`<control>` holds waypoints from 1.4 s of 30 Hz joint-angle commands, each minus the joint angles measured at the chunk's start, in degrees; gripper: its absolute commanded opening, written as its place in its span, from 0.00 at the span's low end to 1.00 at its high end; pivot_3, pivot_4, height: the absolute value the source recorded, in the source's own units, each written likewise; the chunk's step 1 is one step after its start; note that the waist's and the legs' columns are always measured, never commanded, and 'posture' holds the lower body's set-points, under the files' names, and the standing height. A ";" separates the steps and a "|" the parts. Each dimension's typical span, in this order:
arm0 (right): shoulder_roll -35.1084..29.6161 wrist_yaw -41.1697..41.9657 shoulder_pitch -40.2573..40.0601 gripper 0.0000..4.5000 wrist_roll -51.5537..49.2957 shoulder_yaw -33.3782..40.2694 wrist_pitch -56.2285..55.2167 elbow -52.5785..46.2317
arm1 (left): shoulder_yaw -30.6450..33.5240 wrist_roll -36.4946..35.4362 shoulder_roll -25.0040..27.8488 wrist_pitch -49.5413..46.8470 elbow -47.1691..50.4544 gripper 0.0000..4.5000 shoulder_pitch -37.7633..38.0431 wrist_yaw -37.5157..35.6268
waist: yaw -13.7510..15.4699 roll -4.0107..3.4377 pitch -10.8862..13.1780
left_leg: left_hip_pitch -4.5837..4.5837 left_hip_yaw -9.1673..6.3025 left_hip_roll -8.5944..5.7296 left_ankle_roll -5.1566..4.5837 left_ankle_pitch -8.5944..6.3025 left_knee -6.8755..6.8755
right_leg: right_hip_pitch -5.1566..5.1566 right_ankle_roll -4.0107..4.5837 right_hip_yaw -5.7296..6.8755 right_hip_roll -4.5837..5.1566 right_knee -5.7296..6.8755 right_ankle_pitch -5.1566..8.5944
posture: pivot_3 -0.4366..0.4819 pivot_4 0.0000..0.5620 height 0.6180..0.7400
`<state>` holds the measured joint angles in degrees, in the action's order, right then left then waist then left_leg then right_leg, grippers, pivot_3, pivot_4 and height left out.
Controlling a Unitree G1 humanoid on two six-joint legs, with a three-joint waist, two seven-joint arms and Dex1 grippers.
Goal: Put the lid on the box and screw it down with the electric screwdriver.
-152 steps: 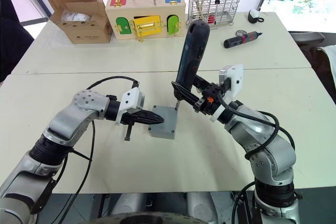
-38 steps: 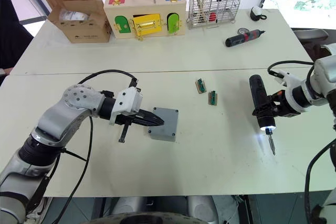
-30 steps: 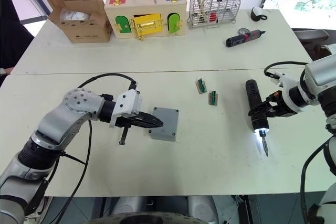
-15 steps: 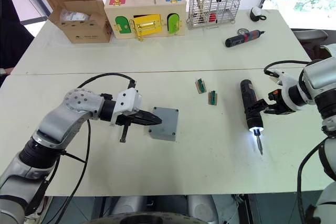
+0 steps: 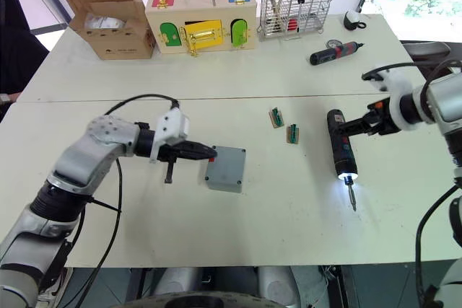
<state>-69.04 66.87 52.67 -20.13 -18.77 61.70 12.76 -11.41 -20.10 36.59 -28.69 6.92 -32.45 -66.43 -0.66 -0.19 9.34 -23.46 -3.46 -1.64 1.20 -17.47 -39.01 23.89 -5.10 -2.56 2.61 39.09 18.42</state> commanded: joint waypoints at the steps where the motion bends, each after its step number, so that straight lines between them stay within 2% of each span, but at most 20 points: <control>1: -1.64 2.42 -8.18 1.00 -4.80 8.47 -3.09 -13.89 | 1.82 -0.01 1.53 -0.91 0.43 0.00 1.57 1.18 | -0.03 0.02 -0.01 | 0.00 -0.01 0.01 0.00 0.00 0.00 | -0.01 0.00 0.01 0.00 0.01 0.00 | 0.48 0.27 1.00; 4: 1.54 -0.45 -26.24 1.00 -12.54 17.93 -1.26 -35.97 | 0.58 2.72 3.76 -0.80 1.03 0.00 6.55 2.53 | 0.04 0.22 -0.17 | 0.07 -0.13 0.13 -0.06 -0.04 0.08 | -0.14 0.00 0.11 -0.09 0.06 0.00 | 0.48 0.27 1.00; 6: 6.25 -5.06 -33.21 1.00 -14.86 20.05 0.61 -43.60 | 0.66 2.57 2.97 -1.73 1.31 0.00 8.35 4.06 | 0.09 0.20 -0.13 | 0.00 -0.11 0.16 -0.15 -0.09 -0.03 | -0.09 0.00 0.11 -0.13 0.08 0.00 | 0.48 0.27 1.00; 8: 10.97 -9.82 -36.84 1.00 -15.35 19.67 1.58 -47.59 | 0.22 3.22 1.79 -2.18 1.37 0.00 9.45 5.77 | 0.33 0.22 -0.12 | -0.06 -0.07 0.12 -0.22 -0.13 -0.19 | -0.03 0.00 0.08 -0.06 0.11 0.00 | 0.48 0.27 1.00; 14: 21.03 -18.87 -38.53 1.00 -15.06 13.52 3.16 -50.11 | -4.05 6.77 -0.24 -1.22 1.79 0.00 10.06 7.93 | 1.38 0.26 -0.13 | 0.55 -0.09 0.00 0.03 0.02 -0.22 | -0.73 -0.08 0.05 0.04 0.00 -0.08 | 0.48 0.27 1.00; 21: 25.26 -20.01 -36.82 1.00 -18.11 11.51 5.20 -47.66 | -5.29 7.81 -2.14 0.52 0.51 0.00 9.43 8.02 | 1.31 0.27 -0.13 | 0.47 -0.10 0.00 0.01 0.00 -0.17 | -0.60 -0.09 0.06 0.04 -0.02 -0.08 | 0.48 0.27 1.00; 28: 32.13 -20.77 -34.71 1.00 -26.38 12.81 10.56 -46.56 | -4.93 9.84 -7.69 4.47 -6.55 0.00 4.17 11.09 | 1.38 0.27 -0.13 | 0.47 -0.11 -0.01 0.01 0.00 -0.17 | -0.61 -0.09 0.09 0.04 -0.02 -0.08 | 0.48 0.27 1.00; 33: 32.32 -23.10 -34.50 1.00 -27.51 12.91 11.93 -47.12 | -5.09 11.51 -10.10 8.06 -11.46 0.00 1.72 12.51 | 1.27 0.27 -0.13 | 0.45 -0.11 -0.02 0.00 0.00 -0.17 | -0.59 -0.09 0.09 0.04 -0.02 -0.08 | 0.48 0.27 1.00; 36: 27.62 -23.41 -34.75 1.00 -24.13 12.25 9.47 -47.89 | -4.47 12.41 -8.42 8.84 -11.62 0.00 2.38 12.11 | 1.21 0.27 -0.13 | 0.41 -0.11 -0.02 0.00 0.00 -0.16 | -0.52 -0.09 0.09 0.03 -0.02 -0.08 | 0.48 0.27 1.00; 39: 20.88 -22.08 -35.08 1.00 -17.97 9.84 3.36 -47.03 | -2.92 12.57 -3.78 7.86 -8.84 0.00 5.10 10.75 | 1.19 0.27 -0.13 | 0.38 -0.11 -0.02 0.00 0.00 -0.17 | -0.49 -0.09 0.08 0.04 -0.02 -0.08 | 0.48 0.27 1.00; 42: 19.14 -21.09 -34.09 1.00 -13.76 8.79 -2.87 -43.56 | -1.52 10.87 1.26 5.12 -3.50 0.00 9.41 8.68 | 0.68 0.27 -0.13 | 0.39 -0.11 0.00 0.00 0.00 -0.11 | -0.45 -0.09 0.07 0.03 -0.02 -0.08 | 0.48 0.27 1.00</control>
<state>-50.05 44.82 17.53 -36.01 -9.57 63.00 -31.61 -14.46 -8.19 35.98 -21.92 -0.58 -24.53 -56.35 0.02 0.09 9.21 -23.07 -3.57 -1.62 1.20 -17.48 -39.11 23.43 -5.19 -2.49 2.63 39.08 18.35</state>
